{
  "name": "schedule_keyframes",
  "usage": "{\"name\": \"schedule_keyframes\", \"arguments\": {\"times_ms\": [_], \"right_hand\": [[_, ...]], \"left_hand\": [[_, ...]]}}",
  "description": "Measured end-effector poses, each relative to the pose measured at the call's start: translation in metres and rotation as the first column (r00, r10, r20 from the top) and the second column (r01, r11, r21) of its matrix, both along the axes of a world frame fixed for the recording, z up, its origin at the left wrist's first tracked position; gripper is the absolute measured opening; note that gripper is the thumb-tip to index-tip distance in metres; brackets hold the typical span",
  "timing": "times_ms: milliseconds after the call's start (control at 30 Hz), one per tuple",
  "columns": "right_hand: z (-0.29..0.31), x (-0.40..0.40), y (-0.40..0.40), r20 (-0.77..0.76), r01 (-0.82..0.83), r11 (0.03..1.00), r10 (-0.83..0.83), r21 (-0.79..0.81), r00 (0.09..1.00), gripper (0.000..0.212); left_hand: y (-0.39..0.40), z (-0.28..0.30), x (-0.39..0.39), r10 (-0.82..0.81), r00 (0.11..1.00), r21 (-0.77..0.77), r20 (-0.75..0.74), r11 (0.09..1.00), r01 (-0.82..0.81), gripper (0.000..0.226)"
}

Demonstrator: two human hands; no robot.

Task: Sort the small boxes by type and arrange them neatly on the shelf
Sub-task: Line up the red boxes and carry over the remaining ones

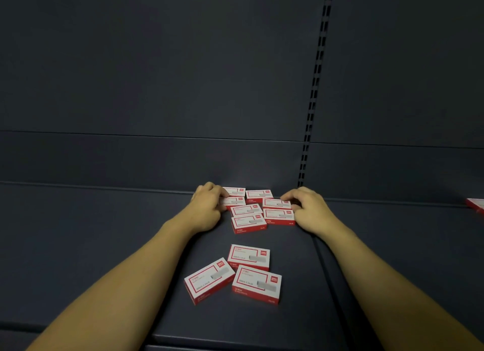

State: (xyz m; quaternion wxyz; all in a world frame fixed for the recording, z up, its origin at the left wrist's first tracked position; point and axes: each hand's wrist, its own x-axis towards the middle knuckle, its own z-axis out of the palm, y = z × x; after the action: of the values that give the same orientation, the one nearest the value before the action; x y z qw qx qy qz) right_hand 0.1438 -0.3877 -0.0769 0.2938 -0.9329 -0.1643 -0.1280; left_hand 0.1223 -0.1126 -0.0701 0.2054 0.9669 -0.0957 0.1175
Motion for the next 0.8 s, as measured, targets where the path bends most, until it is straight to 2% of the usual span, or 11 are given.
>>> {"name": "schedule_keyframes", "arguments": {"times_ms": [200, 433, 567, 800], "right_hand": [[-0.0017, 0.0021, -0.0032, 0.037, 0.082, 0.994, -0.085, 0.073, 0.996, 0.025], [0.001, -0.0006, -0.0059, -0.025, 0.031, 0.998, -0.03, 0.058, 0.999, 0.019], [0.0026, -0.0043, -0.0055, -0.046, -0.027, 1.0, 0.027, 0.01, 0.999, 0.024], [0.0019, -0.0054, -0.0038, -0.003, -0.015, 1.0, 0.015, 0.023, 1.0, 0.024]], "left_hand": [[-0.0006, 0.003, -0.0028, 0.006, 1.0, -0.041, -0.028, 0.999, -0.007, 0.043], [0.0002, 0.0041, -0.0056, 0.029, 0.999, -0.055, -0.043, 0.998, -0.031, 0.046], [0.0026, 0.0031, -0.007, 0.024, 1.0, -0.059, -0.01, 0.998, -0.025, 0.044], [0.0028, 0.0037, -0.0057, 0.035, 0.997, -0.082, 0.071, 0.996, -0.029, 0.04]]}}
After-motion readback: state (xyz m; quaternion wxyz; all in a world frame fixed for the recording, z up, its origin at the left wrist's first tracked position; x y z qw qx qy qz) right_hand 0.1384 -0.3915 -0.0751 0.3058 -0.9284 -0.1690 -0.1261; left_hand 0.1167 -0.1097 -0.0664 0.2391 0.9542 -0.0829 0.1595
